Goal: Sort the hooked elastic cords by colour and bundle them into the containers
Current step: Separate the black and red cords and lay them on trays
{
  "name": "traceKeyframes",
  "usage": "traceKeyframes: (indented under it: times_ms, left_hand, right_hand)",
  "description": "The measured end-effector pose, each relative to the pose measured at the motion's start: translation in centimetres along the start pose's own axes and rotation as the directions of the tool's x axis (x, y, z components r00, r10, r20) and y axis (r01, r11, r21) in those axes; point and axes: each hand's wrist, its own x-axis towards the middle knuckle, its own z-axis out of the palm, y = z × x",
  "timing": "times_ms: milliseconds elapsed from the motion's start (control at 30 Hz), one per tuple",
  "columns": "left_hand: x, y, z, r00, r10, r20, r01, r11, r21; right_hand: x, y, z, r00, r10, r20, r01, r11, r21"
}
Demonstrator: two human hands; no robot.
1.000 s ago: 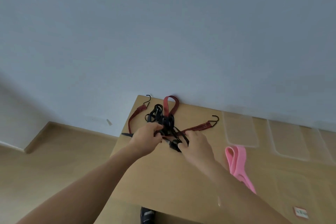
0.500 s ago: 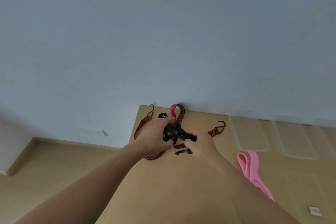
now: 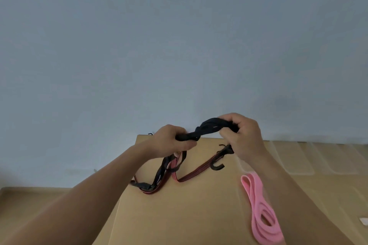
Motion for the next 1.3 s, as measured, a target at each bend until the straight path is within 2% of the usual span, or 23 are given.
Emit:
traceKeyframes:
  times_ms: [100,233,333,400,500,633,733,800,867,933,1033,1100,1167,1233,1300]
  left_hand:
    - [-0.5,1.6,-0.2,0.999,-0.003,-0.037,-0.003,0.987,-0.159]
    - [-1.1,4.4,-1.1,0.979,0.057,-0.194,-0.139,0.887,-0.44]
    - [-1.6,6.3,-1.8,0.978,0.131,-0.159,-0.195,0.842,-0.503]
    - [-2.0,7.0,-2.1,0.985,0.165,-0.056,-0.17,0.838,-0.519]
    - [-2.1,7.6,-1.9,0.986,0.165,0.03,-0.136,0.895,-0.424]
    - [-2.2,8.3,0.1,0.985,0.171,-0.014,-0.168,0.951,-0.258]
    - [-2.4,8.5,0.4,0.984,0.171,-0.037,-0.175,0.947,-0.268]
    - [-2.7,8.1,0.0,0.989,0.124,0.076,-0.104,0.97,-0.22]
    - [-3.0,7.4,0.1,0.971,0.054,0.232,-0.041,0.997,-0.06]
    - [-3.2,6.7,0.8,0.959,0.026,0.282,-0.028,1.0,0.004]
    - [-3.4,6.4,1.3,0.984,0.095,0.15,-0.058,0.97,-0.236]
    - [-3.1,7.3,1.2,0.99,0.143,-0.006,-0.132,0.898,-0.42]
    - [-2.6,8.7,1.3,0.979,0.143,-0.144,-0.199,0.822,-0.533]
    - [-2.1,10.5,1.7,0.97,0.128,-0.205,-0.228,0.77,-0.596]
    - [-1.7,12.3,2.2,0.972,0.111,-0.206,-0.22,0.73,-0.647]
  right_hand:
    - [0.1,0.4,-0.5,0.996,0.012,-0.088,-0.014,1.0,-0.028]
    - [-0.6,1.8,-0.2,0.992,0.1,0.078,-0.088,0.986,-0.145]
    - [-1.3,2.3,-0.2,0.976,0.148,0.158,-0.117,0.975,-0.189]
    - [-1.4,2.5,-0.3,0.974,0.162,0.159,-0.125,0.968,-0.215]
    - [-1.9,2.2,-0.3,0.961,0.163,0.224,-0.123,0.975,-0.184]
    - [-2.2,0.6,-0.4,0.97,0.099,0.222,-0.143,0.97,0.194]
    - [-2.2,-0.3,-1.1,0.983,0.09,0.158,-0.138,0.936,0.324]
    - [-2.0,-0.4,-1.7,0.99,0.096,0.099,-0.127,0.91,0.394]
    - [-1.8,-0.3,-2.1,0.991,0.122,0.054,-0.133,0.859,0.494]
    - [-1.5,-0.1,-2.5,0.99,0.139,0.012,-0.124,0.836,0.535]
    - [-1.6,0.8,-2.8,0.989,0.146,-0.006,-0.124,0.864,0.487]
    - [-2.0,1.8,-2.8,0.989,0.145,0.043,-0.149,0.899,0.411]
    - [-2.7,2.5,-2.5,0.985,0.126,0.114,-0.157,0.93,0.333]
    - [-3.3,2.7,-2.0,0.978,0.102,0.18,-0.149,0.952,0.268]
    - [-3.7,2.5,-1.2,0.964,0.104,0.245,-0.165,0.955,0.245]
